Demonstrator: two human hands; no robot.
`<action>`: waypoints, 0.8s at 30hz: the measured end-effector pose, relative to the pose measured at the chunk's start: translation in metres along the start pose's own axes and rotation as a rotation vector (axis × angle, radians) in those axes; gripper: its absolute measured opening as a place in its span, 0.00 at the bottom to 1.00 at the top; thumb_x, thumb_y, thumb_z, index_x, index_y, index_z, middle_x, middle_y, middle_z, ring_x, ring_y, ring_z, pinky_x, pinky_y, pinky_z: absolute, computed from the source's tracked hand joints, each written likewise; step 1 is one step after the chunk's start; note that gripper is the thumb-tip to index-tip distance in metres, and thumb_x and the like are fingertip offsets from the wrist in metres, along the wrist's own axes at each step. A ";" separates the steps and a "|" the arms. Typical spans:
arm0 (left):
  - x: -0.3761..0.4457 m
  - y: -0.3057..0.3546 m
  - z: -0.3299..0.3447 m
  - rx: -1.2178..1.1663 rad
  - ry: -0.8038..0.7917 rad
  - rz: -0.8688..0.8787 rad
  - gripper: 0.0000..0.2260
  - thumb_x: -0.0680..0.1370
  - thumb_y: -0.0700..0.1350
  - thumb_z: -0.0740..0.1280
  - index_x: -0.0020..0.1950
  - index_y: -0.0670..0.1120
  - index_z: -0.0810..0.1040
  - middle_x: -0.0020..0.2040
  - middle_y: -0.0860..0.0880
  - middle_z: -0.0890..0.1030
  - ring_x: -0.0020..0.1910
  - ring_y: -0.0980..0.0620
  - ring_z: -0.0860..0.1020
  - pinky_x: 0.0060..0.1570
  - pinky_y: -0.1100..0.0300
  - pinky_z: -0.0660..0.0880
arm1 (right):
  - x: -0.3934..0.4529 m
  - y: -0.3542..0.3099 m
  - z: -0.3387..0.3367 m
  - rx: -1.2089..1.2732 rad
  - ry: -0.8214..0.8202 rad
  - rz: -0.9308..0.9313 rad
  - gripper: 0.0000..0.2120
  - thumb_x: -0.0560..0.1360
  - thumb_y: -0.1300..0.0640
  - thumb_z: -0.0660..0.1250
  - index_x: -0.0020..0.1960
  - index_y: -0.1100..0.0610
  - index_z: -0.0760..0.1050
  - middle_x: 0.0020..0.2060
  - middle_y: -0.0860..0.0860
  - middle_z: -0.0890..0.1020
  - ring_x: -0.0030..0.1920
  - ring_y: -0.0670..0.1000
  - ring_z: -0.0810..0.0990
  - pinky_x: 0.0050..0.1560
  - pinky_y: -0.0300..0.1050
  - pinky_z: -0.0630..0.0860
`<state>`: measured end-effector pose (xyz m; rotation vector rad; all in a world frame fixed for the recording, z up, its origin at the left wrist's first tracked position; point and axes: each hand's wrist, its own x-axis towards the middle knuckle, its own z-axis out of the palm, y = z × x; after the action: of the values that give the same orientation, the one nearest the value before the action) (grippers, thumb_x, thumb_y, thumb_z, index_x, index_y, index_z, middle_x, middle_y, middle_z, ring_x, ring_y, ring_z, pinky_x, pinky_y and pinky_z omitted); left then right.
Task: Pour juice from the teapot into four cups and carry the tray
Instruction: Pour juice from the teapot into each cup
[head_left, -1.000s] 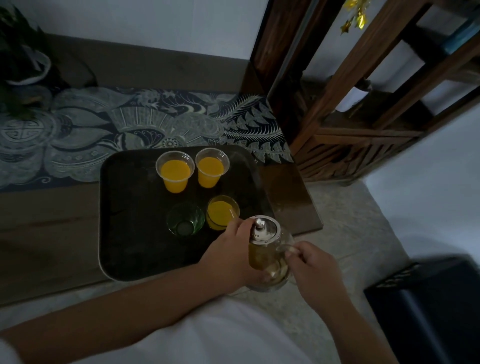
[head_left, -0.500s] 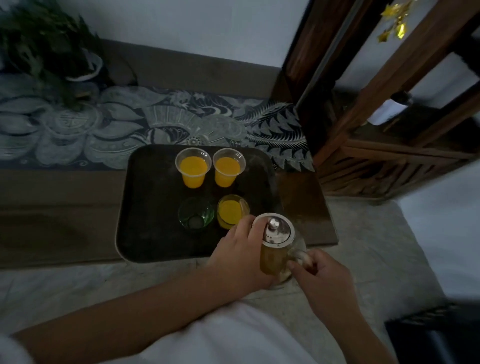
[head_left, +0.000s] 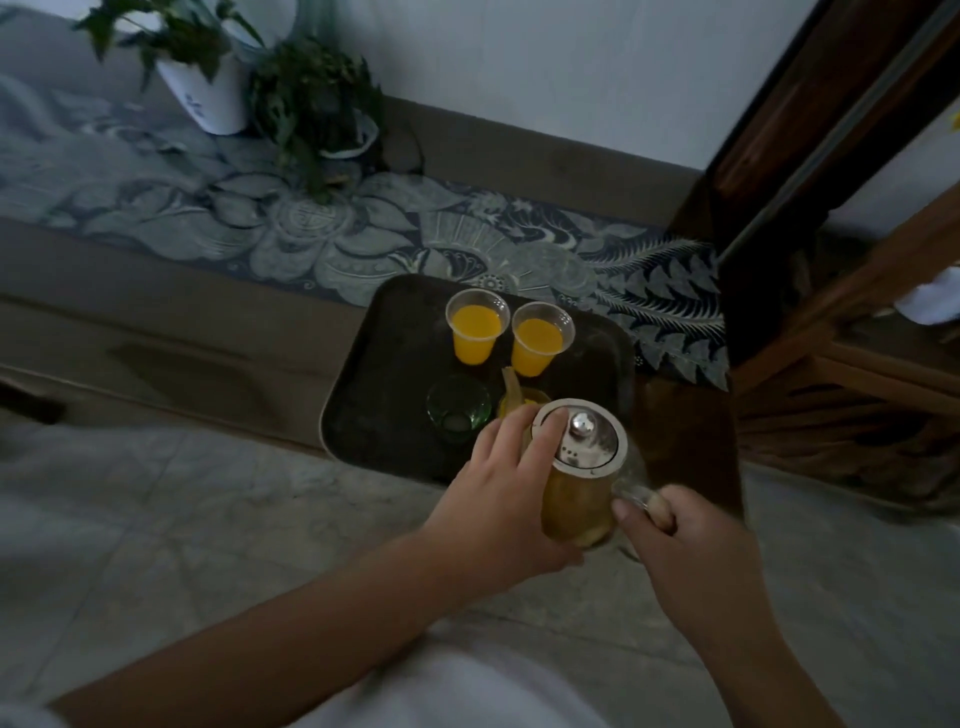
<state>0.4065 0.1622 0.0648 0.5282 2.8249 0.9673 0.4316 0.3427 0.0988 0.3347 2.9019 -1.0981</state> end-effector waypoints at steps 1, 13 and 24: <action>-0.001 0.000 -0.001 -0.017 0.004 -0.005 0.56 0.62 0.63 0.78 0.77 0.55 0.44 0.76 0.51 0.53 0.75 0.48 0.53 0.72 0.50 0.60 | 0.000 -0.001 -0.001 -0.001 -0.008 -0.011 0.24 0.71 0.51 0.72 0.27 0.54 0.59 0.21 0.44 0.70 0.28 0.44 0.70 0.27 0.40 0.62; -0.005 -0.036 -0.010 -0.237 -0.086 -0.032 0.56 0.62 0.62 0.79 0.78 0.56 0.46 0.76 0.55 0.53 0.76 0.50 0.53 0.73 0.47 0.62 | -0.009 -0.033 0.023 -0.026 -0.007 0.030 0.24 0.71 0.53 0.73 0.27 0.54 0.60 0.20 0.48 0.67 0.26 0.45 0.68 0.28 0.44 0.62; -0.005 -0.084 -0.017 -0.391 -0.221 -0.021 0.54 0.62 0.58 0.80 0.76 0.61 0.48 0.72 0.62 0.52 0.74 0.51 0.56 0.71 0.47 0.66 | -0.015 -0.065 0.063 -0.058 0.020 0.156 0.23 0.71 0.55 0.73 0.27 0.53 0.61 0.19 0.43 0.69 0.24 0.43 0.68 0.28 0.34 0.66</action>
<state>0.3831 0.0891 0.0266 0.5168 2.3609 1.3223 0.4295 0.2510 0.0956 0.5620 2.8595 -0.9909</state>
